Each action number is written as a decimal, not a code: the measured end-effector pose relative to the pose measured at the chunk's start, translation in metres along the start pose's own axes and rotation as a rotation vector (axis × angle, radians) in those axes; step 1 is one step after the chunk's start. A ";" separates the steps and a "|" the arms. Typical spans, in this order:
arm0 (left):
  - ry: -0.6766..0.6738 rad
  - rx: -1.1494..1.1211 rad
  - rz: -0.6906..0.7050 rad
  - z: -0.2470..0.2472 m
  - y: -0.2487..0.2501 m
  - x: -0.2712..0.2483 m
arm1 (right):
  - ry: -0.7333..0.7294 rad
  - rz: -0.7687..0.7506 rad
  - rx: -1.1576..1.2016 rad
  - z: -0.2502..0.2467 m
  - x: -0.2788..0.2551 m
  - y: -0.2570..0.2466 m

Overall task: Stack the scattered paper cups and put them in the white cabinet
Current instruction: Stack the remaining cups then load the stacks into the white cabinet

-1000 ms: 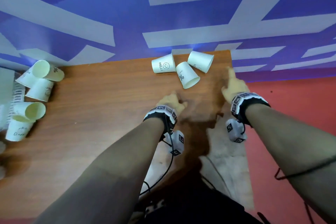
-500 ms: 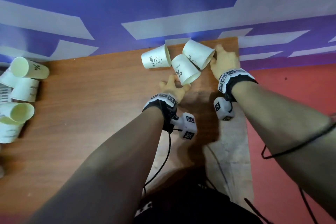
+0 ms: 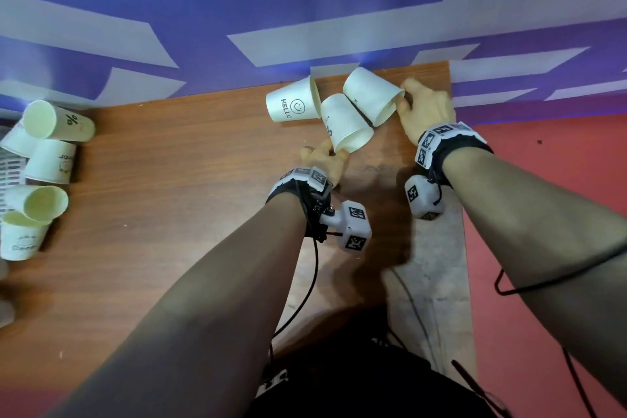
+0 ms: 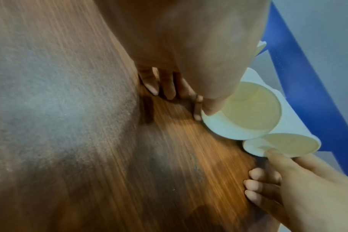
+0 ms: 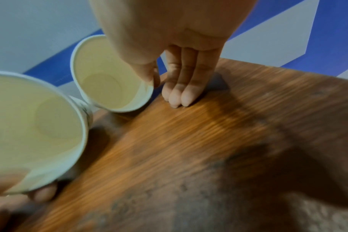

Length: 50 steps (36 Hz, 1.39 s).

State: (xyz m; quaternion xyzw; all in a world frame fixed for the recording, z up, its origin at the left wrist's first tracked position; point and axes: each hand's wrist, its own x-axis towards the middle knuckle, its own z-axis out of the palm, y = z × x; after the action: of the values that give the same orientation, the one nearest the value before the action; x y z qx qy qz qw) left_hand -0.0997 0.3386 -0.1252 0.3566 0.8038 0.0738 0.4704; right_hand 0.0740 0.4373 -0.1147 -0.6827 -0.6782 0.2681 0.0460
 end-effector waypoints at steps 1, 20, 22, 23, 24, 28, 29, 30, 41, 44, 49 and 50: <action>-0.005 0.013 0.009 -0.001 0.001 -0.002 | -0.006 0.009 0.019 -0.001 -0.003 -0.002; -0.057 0.247 0.029 -0.053 -0.043 -0.105 | -0.153 0.058 -0.108 -0.038 -0.143 -0.026; -0.042 0.312 0.048 -0.065 -0.050 -0.118 | -0.130 0.027 -0.126 -0.045 -0.154 -0.037; -0.022 0.328 0.061 -0.072 -0.055 -0.123 | -0.119 0.013 -0.135 -0.048 -0.160 -0.043; 0.005 0.329 0.074 -0.077 -0.059 -0.128 | -0.108 -0.002 -0.146 -0.050 -0.166 -0.048; 0.073 0.355 0.094 -0.103 -0.076 -0.155 | -0.088 -0.057 -0.174 -0.046 -0.187 -0.068; 0.079 0.364 0.087 -0.108 -0.082 -0.162 | -0.103 -0.073 -0.182 -0.043 -0.193 -0.074; 0.084 0.371 0.071 -0.113 -0.089 -0.169 | -0.122 -0.090 -0.195 -0.040 -0.199 -0.081; 0.146 0.326 -0.045 -0.164 -0.204 -0.215 | -0.213 -0.310 -0.300 0.005 -0.264 -0.178; 0.174 0.314 -0.054 -0.184 -0.237 -0.220 | -0.220 -0.345 -0.336 0.023 -0.282 -0.209; 0.200 0.278 -0.036 -0.225 -0.299 -0.225 | -0.199 -0.353 -0.362 0.060 -0.313 -0.262; 0.203 0.276 -0.025 -0.235 -0.313 -0.227 | -0.189 -0.347 -0.364 0.068 -0.321 -0.273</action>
State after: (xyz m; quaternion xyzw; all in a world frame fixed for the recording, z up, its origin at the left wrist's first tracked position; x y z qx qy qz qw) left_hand -0.3784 0.0142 0.0205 0.3987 0.8541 -0.0075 0.3341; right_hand -0.1812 0.1321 0.0413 -0.5253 -0.8234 0.1921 -0.0958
